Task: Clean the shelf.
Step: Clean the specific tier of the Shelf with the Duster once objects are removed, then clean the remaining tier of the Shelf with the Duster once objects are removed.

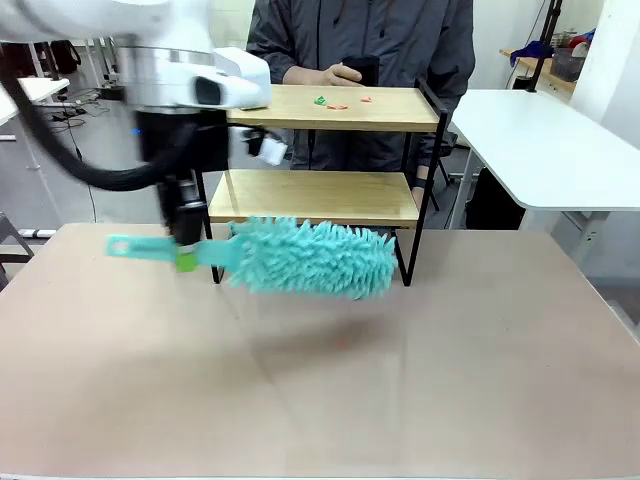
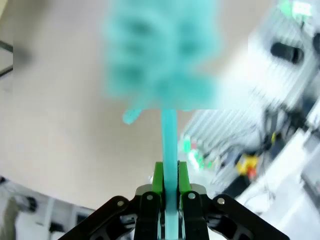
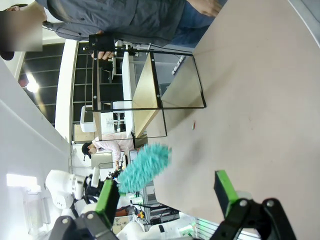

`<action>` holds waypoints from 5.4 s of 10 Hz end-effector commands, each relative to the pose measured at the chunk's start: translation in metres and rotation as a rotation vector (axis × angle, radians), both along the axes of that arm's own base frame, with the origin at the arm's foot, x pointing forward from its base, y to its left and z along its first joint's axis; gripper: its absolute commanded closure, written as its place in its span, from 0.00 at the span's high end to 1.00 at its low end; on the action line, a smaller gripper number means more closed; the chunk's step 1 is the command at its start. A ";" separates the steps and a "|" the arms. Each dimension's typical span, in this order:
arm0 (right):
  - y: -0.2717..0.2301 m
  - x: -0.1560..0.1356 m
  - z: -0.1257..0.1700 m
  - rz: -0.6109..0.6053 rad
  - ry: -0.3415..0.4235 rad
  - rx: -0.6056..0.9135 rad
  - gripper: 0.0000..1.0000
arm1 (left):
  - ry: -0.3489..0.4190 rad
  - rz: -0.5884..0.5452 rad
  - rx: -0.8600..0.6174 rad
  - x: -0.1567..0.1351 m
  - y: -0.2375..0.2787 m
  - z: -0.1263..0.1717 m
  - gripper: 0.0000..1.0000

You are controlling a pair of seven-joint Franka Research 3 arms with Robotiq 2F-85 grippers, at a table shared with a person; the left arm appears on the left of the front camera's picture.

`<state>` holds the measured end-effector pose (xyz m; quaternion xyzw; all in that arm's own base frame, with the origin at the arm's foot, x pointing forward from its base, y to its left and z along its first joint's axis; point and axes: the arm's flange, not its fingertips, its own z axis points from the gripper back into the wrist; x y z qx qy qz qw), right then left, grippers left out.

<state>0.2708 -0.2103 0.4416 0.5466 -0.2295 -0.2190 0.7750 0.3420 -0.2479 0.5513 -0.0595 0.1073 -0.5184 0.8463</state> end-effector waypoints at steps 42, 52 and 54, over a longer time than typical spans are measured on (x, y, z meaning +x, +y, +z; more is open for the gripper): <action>0.003 0.001 -0.001 -0.002 -0.036 0.007 1.00 | -0.204 1.213 -0.741 -0.068 0.323 0.117 0.13; 0.003 0.001 -0.001 -0.002 -0.036 0.007 1.00 | -0.150 1.055 -0.626 -0.024 0.169 0.147 0.13; 0.003 0.001 -0.001 -0.002 -0.036 0.007 1.00 | -0.232 1.207 -0.576 -0.026 0.162 0.154 0.13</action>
